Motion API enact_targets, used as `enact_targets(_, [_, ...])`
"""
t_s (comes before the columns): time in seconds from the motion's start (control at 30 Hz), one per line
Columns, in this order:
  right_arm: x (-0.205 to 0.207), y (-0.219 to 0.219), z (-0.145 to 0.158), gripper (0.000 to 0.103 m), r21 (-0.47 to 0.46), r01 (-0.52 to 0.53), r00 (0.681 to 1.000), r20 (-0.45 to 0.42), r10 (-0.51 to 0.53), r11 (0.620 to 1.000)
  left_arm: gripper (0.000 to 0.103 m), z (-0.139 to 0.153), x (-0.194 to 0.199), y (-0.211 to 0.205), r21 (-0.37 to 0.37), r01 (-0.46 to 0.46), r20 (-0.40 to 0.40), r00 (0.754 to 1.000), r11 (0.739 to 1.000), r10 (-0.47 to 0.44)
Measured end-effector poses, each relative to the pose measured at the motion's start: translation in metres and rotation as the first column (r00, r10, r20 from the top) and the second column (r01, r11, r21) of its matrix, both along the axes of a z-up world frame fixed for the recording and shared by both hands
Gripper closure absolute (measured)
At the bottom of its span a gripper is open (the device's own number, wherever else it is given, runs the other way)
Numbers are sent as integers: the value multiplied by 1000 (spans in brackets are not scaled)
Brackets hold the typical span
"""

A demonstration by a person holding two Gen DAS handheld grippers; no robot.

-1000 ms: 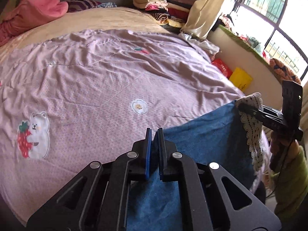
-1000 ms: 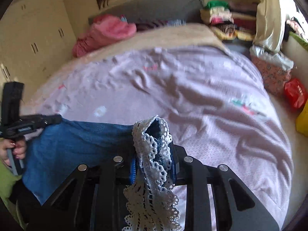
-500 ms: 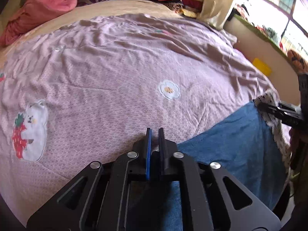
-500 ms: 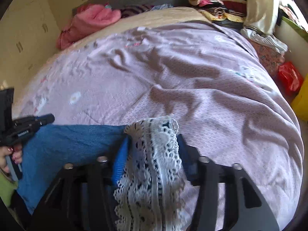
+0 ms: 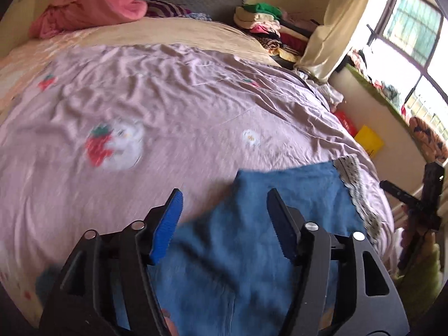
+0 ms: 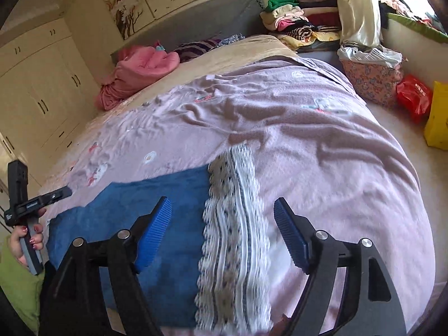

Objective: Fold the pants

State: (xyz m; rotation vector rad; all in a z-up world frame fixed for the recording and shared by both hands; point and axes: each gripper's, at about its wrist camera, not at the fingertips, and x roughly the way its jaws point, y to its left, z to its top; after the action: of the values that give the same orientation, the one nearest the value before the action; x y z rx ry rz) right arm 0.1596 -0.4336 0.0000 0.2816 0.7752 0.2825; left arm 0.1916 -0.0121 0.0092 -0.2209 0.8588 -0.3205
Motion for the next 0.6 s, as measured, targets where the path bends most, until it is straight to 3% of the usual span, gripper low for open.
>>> enact_targets(0.1, [-19,-1,-7,28,20,0,1000,-15,1,1000,40,-2,-32,22,-9,-23,0,1000,1000,23])
enact_targets(0.27, [-43,0,-21,28,36,17,998,-55,-15,999,34,-5,-78,74,39,-165,-5,986,986,165])
enact_targets(0.37, [-52,-5,-30,28,55,62,995,-78,-58,997,20,-14,-102,106,68,-323,-27,945,944,326])
enact_targets(0.4, [-55,-6,-32,28,66,66,995,-84,-60,996,20,-19,-111,113,75,-356,-30,933,932,359])
enact_targets(0.6, [-62,-6,-36,28,38,71,993,-101,-67,997,20,-43,-126,131,27,-421,-110,900,907,421])
